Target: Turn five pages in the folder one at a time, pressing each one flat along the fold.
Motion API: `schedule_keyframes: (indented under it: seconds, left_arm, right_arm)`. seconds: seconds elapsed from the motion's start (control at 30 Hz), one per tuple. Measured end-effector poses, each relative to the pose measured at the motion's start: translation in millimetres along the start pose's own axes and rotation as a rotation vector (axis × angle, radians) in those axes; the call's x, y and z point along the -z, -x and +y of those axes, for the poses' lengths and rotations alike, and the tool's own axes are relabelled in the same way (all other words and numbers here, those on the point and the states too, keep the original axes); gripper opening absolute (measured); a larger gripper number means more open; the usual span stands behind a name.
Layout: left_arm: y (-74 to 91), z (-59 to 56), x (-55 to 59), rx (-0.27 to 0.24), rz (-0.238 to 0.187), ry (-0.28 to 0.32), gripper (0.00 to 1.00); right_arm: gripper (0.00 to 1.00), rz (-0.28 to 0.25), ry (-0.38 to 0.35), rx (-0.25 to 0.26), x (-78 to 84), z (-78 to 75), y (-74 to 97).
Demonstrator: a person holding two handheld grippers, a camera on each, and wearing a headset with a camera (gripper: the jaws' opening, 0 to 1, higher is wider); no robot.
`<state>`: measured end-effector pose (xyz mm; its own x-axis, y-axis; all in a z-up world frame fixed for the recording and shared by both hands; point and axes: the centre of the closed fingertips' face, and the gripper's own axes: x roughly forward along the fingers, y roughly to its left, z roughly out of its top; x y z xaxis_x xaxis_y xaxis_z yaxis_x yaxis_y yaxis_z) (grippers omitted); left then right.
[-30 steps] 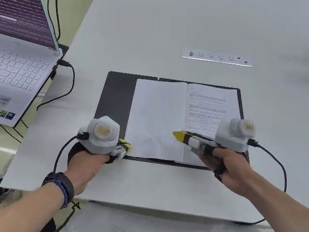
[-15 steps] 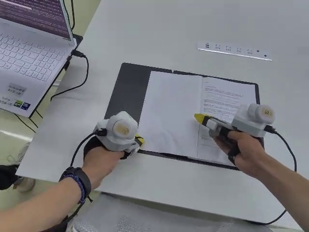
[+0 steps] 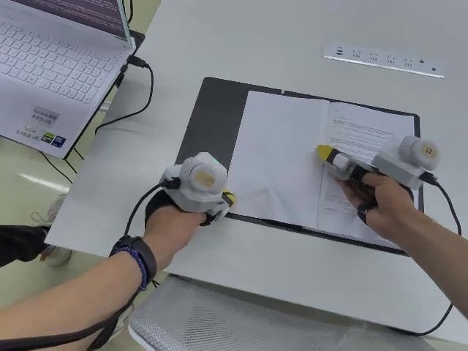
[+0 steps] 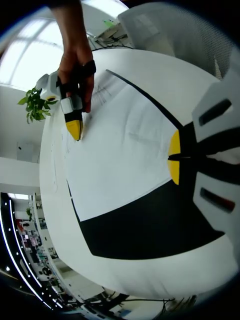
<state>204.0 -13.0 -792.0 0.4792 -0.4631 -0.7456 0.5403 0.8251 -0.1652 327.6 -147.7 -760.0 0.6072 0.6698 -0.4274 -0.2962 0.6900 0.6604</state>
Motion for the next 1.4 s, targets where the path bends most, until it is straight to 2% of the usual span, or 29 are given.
schedule_keyframes:
  seconds: [0.07,0.2,0.47,0.57,0.67,0.8,0.87,0.97,1.1,1.3,1.4]
  left_arm:
    - [0.0,0.0,0.1,0.003,0.0,0.004,0.0]
    - [-0.5,-0.2,-0.2,0.0,-0.003,0.0,0.0]
    - [-1.2,0.1,0.3,-0.002,-0.002,0.003,0.0]
    - [-1.1,0.0,0.4,-0.001,0.0,0.001,0.0]
    - [-1.1,0.0,0.6,-0.001,0.001,-0.002,0.0]
    - [-0.9,-1.8,1.1,-0.018,-0.005,-0.051,0.0]
    - [-1.0,-0.8,0.7,-0.023,-0.003,-0.052,0.0]
    - [-0.8,-0.6,0.7,-0.022,-0.001,-0.05,0.0]
    - [-1.2,-1.8,1.4,-0.027,-0.002,-0.105,0.0]
    - [-0.9,-1.2,1.0,-0.032,0.003,-0.127,0.0]
    - [-1.1,-0.9,0.8,-0.033,0.006,-0.131,0.0]
  right_arm:
    - [0.0,0.003,0.005,0.007,0.1,-2.1,-2.3]
    - [0.0,-0.038,-0.018,0.024,-9.4,-5.4,-5.5]
    - [0.0,-0.066,-0.046,0.027,-21.3,-6.8,-12.1]
    - [0.0,-0.096,-0.07,0.048,-29.5,-11.2,-15.1]
    - [0.0,-0.12,-0.107,0.046,-34.2,-13.2,-18.0]
    - [0.0,-0.129,-0.104,0.042,-37.9,-14.5,-21.3]
    - [0.0,-0.138,-0.113,0.04,-42.4,-24.9,-27.2]
    - [0.0,-0.157,-0.12,0.043,-46.7,-27.1,-30.3]
    - [0.0,-0.185,-0.139,0.043,-51.4,-27.5,-33.8]
    - [0.0,-0.215,-0.162,0.046,-58.6,-38.0,-42.6]
    - [0.0,-0.232,-0.173,0.055,-61.1,-38.4,-44.6]
